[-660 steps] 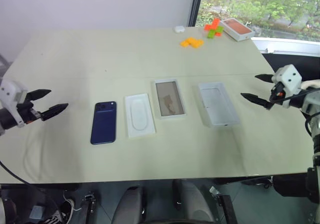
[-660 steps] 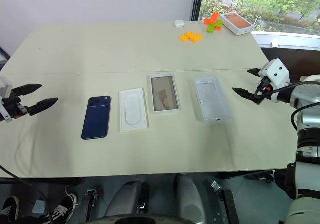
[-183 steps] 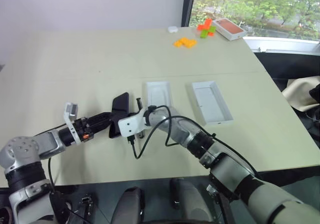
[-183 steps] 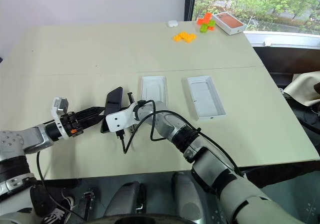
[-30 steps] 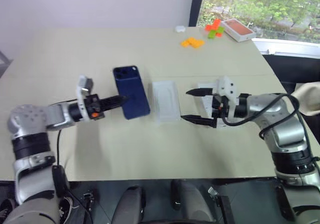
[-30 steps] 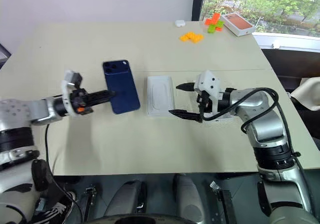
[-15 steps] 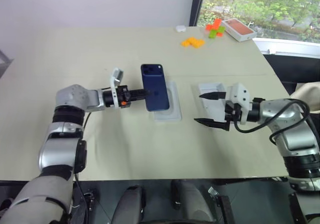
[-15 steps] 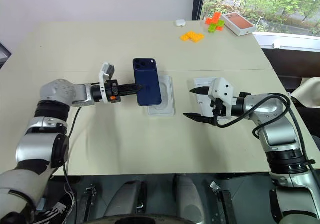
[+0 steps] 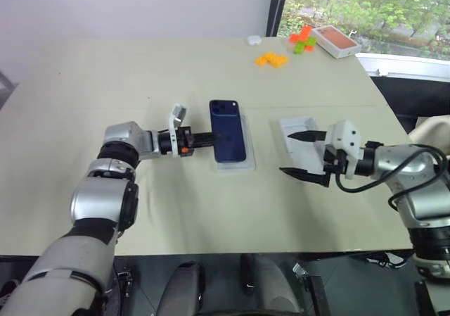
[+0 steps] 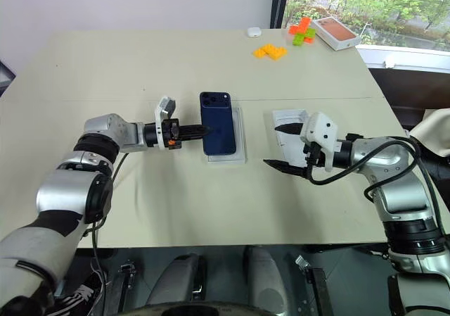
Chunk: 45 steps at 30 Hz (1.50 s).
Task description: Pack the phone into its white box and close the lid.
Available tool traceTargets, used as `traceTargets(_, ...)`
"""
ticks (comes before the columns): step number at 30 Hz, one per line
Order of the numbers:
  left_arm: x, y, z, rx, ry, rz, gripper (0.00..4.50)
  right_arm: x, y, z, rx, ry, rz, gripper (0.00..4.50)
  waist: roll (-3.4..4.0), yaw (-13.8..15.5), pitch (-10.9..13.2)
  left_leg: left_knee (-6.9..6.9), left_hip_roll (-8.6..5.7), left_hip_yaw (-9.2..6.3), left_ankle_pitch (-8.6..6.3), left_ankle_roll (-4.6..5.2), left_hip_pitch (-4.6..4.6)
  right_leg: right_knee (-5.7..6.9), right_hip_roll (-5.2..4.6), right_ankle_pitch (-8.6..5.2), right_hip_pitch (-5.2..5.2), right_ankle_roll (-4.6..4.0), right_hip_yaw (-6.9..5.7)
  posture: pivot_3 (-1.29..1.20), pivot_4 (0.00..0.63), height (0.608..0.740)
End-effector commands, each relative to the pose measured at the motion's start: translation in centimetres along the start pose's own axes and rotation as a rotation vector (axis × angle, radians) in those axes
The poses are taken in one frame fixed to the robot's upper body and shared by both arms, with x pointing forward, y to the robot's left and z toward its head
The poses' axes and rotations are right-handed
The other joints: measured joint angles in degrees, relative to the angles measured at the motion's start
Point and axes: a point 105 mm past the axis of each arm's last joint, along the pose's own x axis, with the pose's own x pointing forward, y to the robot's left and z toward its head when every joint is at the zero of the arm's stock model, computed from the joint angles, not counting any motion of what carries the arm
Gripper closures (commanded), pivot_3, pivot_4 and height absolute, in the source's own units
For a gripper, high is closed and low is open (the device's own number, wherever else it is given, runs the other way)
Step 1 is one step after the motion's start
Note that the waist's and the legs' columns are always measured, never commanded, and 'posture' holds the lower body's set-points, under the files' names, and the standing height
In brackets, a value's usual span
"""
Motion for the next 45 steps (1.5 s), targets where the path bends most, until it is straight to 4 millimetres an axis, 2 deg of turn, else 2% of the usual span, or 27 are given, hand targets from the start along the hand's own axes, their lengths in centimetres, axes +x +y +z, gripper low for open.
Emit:
traceTargets(1,0.3,-1.4,1.1,0.045,-0.022,-0.048,4.5,-0.4,-0.4,1.4,-0.05,-0.029,-0.024,0.02,0.0,0.01,0.0,0.01,0.0,0.0,0.0,0.0,0.0,0.01,0.0,0.0,0.0,0.0,0.0,0.0,0.15,0.74)
traceTargets(7,0.9,-0.9,0.9,0.045,-0.028,-0.028,4.5,0.0,-0.4,1.2,-0.064,-0.021,-0.027,0.02,0.0,0.02,0.0,0.04,0.01,-0.01,0.0,0.0,0.0,0.04,0.01,0.0,0.0,0.0,0.01,0.0,0.15,0.74)
traceTargets(8,0.9,-0.8,1.0,0.043,-0.032,-0.026,3.57,0.1,-0.4,1.2,-0.064,-0.021,-0.028,0.0,0.0,0.02,0.0,0.04,0.01,-0.02,0.0,0.0,0.0,0.04,0.01,0.0,0.0,0.0,0.02,0.0,0.15,0.74)
traceTargets(11,1.1,-1.0,1.2,0.036,-0.046,-0.025,2.34,0.1,-0.4,1.2,-0.066,-0.018,-0.029,0.0,0.0,0.04,0.0,0.04,0.01,-0.04,0.0,0.0,0.0,0.04,0.01,0.0,0.0,0.01,0.02,0.0,0.15,0.74)
traceTargets(15,1.3,-1.0,1.4,0.069,-0.03,-0.008,0.3,0.2,-0.4,1.0,-0.068,-0.008,-0.034,0.0,0.0,0.07,0.0,0.2,0.01,-0.06,0.0,0.01,-0.01,0.11,0.01,0.0,0.02,0.01,0.01,0.0,0.15,0.74)
traceTargets(16,1.3,-1.0,1.3,0.082,-0.018,0.003,0.07,0.2,-0.4,1.0,-0.067,-0.008,-0.035,0.0,0.0,0.06,0.0,0.3,0.01,-0.06,-0.02,0.04,-0.01,0.14,0.02,0.0,0.05,0.01,0.0,0.0,0.15,0.74)
traceTargets(25,0.4,-1.7,2.3,0.137,-0.001,0.029,0.07,0.7,-0.8,1.1,-0.079,-0.01,-0.038,0.0,0.0,-0.09,0.0,0.73,0.06,-0.15,-0.12,0.2,0.01,0.14,0.08,-0.01,0.28,0.1,-0.01,0.0,0.15,0.74)
traceTargets(30,-0.5,-3.0,3.0,0.178,0.018,0.01,0.07,0.9,-1.0,1.3,-0.073,-0.024,-0.039,0.0,0.0,0.0,0.0,0.74,0.06,-0.16,-0.13,0.22,-0.01,0.15,0.04,-0.01,0.27,0.1,0.0,0.0,0.15,0.74)
traceTargets(37,-1.9,-3.0,3.0,0.281,0.06,0.065,0.07,2.1,-1.6,2.6,-0.052,-0.089,-0.064,0.0,0.01,-0.02,0.0,0.75,0.11,-0.17,-0.14,0.23,-0.01,0.15,0.03,-0.01,0.27,0.1,0.01,0.0,0.15,0.74)
traceTargets(42,-3.1,-2.9,3.7,0.373,-0.028,0.103,0.07,3.3,-2.0,2.7,-0.043,-0.1,-0.085,0.0,0.03,-0.15,0.01,0.75,0.18,-0.16,-0.14,0.23,0.02,0.18,0.02,-0.01,0.26,0.1,0.06,0.0,0.15,0.74)
traceTargets(44,-3.5,-3.9,3.6,0.426,-0.053,0.064,0.07,3.7,-2.0,2.9,-0.027,-0.11,-0.096,0.0,0.03,-0.08,0.01,0.75,0.17,-0.18,-0.14,0.23,0.0,0.19,0.02,-0.01,0.25,0.1,0.06,0.0,0.15,0.74)
traceTargets(45,-3.8,-3.8,3.6,0.554,-0.071,0.107,0.07,4.0,-2.3,2.5,-0.028,-0.07,-0.125,0.0,0.04,-0.06,0.01,0.75,0.18,-0.18,-0.14,0.24,-0.01,0.19,0.0,-0.01,0.24,0.09,0.06,0.0,0.15,0.74)
